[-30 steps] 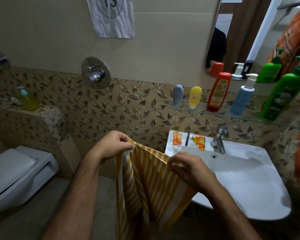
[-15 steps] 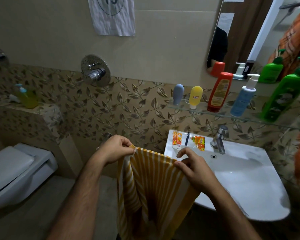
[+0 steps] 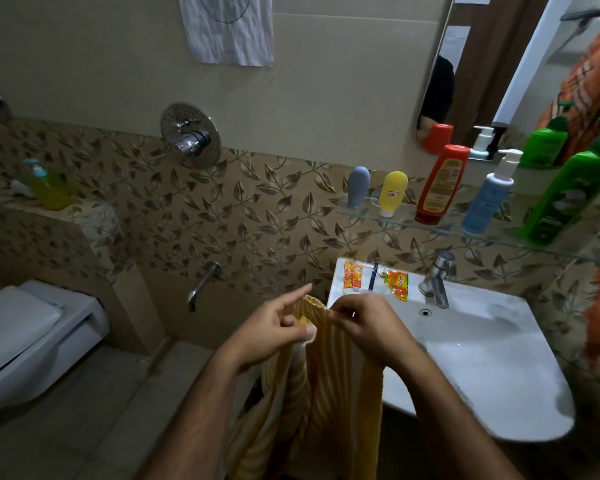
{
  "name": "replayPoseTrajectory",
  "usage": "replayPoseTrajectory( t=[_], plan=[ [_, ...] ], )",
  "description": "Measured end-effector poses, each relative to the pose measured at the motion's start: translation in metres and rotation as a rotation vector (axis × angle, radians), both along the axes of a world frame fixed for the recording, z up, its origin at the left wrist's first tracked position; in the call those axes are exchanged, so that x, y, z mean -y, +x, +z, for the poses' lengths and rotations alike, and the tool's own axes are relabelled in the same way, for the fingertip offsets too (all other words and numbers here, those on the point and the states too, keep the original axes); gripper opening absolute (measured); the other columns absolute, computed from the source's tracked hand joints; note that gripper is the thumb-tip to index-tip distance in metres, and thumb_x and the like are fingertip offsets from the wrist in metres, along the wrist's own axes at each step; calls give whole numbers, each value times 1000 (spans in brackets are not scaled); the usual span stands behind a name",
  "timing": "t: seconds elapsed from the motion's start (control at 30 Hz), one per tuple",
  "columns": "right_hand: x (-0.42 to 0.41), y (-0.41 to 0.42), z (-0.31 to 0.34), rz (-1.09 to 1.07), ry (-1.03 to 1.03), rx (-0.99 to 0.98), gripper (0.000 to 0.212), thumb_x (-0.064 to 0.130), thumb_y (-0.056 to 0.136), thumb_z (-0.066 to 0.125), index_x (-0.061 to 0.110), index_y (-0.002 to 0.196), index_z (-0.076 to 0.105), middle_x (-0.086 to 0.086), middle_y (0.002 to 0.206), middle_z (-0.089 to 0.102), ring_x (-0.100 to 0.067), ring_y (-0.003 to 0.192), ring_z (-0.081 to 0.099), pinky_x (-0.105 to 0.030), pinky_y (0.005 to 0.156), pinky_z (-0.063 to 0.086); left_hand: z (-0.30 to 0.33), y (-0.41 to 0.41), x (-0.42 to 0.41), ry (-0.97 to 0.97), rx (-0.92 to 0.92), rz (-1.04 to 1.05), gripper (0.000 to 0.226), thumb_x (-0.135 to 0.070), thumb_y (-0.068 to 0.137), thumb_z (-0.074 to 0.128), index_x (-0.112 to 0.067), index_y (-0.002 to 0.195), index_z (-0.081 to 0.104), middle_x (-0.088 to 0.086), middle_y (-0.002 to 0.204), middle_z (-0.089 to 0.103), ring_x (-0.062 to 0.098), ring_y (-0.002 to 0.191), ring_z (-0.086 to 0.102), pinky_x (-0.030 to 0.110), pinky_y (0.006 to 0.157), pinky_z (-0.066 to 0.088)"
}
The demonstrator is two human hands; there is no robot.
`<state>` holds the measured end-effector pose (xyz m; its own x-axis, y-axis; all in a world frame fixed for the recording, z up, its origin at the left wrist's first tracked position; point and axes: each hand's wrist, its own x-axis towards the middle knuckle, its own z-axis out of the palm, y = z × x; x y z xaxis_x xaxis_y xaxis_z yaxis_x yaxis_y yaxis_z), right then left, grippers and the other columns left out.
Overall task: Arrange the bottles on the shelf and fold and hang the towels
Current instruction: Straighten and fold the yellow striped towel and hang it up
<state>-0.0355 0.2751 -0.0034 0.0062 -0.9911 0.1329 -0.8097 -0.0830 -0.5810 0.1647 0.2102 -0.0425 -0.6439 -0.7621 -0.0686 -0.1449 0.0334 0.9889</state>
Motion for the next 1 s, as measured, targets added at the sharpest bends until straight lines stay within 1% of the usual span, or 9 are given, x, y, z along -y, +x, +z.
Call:
replayPoseTrajectory(
  t=[0.1, 0.2, 0.3, 0.43, 0.6, 0.73, 0.83, 0.93, 1.0],
  plan=[
    [0, 3, 8, 135, 17, -56, 12, 24, 92, 65, 20, 95, 76, 3, 86, 73, -10, 77, 63, -35, 71, 51, 11, -7, -3, 21, 15, -133, 65, -12, 84, 73, -30, 142, 49, -13, 67, 52, 3, 68, 48, 16, 77, 43],
    [-3, 1, 13, 145, -5, -64, 10, 26, 90, 68, 22, 92, 76, 5, 83, 72, -6, 75, 62, -33, 70, 52, 18, -11, -2, -45, 94, -80, 26, -5, 85, 72, -18, 109, 71, -3, 82, 67, 9, 80, 58, 25, 78, 45],
    [-6, -5, 13, 88, 9, -67, 8, 29, 87, 72, 21, 86, 74, 5, 79, 69, -6, 74, 61, -30, 67, 52, 19, -14, -3, -134, 177, 53, 8, -13, 81, 75, -16, 89, 75, -6, 69, 67, 7, 67, 57, 23, 66, 43],
    [-13, -24, 10, -65, 158, 69, 22, 31, 80, 78, 23, 66, 64, 7, 60, 59, -2, 55, 53, -16, 48, 37, 18, -16, -3, -203, 203, 211, 3, -16, 79, 76, -18, 82, 75, -5, 61, 62, 5, 57, 52, 20, 58, 40],
    [-33, -44, 11, -117, 228, 478, 19, 22, 84, 76, 15, 70, 66, 7, 51, 56, -4, 45, 47, -19, 42, 36, 15, -14, -3, -149, 184, 221, 3, -17, 78, 76, -19, 80, 75, -1, 65, 65, 8, 63, 57, 24, 63, 44],
    [-41, -38, 8, -47, 193, 568, 7, 17, 90, 69, 14, 96, 65, 2, 60, 61, -12, 53, 54, -24, 47, 39, 11, -13, -4, -119, 137, 215, 8, -17, 79, 75, -23, 84, 76, 10, 75, 71, 11, 71, 64, 29, 71, 53],
    [-44, -26, 5, 5, 119, 797, 25, 7, 91, 65, 19, 113, 63, -2, 59, 57, -18, 53, 56, -27, 46, 43, 6, -10, -6, -60, 6, 242, 20, -14, 83, 74, -25, 100, 73, 3, 69, 68, 8, 73, 66, 23, 72, 55],
    [-41, -14, 3, -38, 53, 949, 14, 3, 89, 64, 13, 92, 75, -11, 63, 64, -22, 54, 62, -26, 46, 47, -2, -5, -5, 3, -84, 370, 36, -13, 81, 77, -23, 114, 66, 2, 69, 65, 9, 75, 67, 18, 74, 53],
    [-40, -10, 3, -99, 50, 1008, 12, 4, 86, 66, 10, 87, 77, -16, 71, 71, -26, 62, 69, -26, 47, 50, -8, 3, -2, 64, -92, 468, 37, -12, 78, 80, -20, 112, 66, 4, 76, 72, 10, 76, 70, 17, 68, 52]
  ],
)
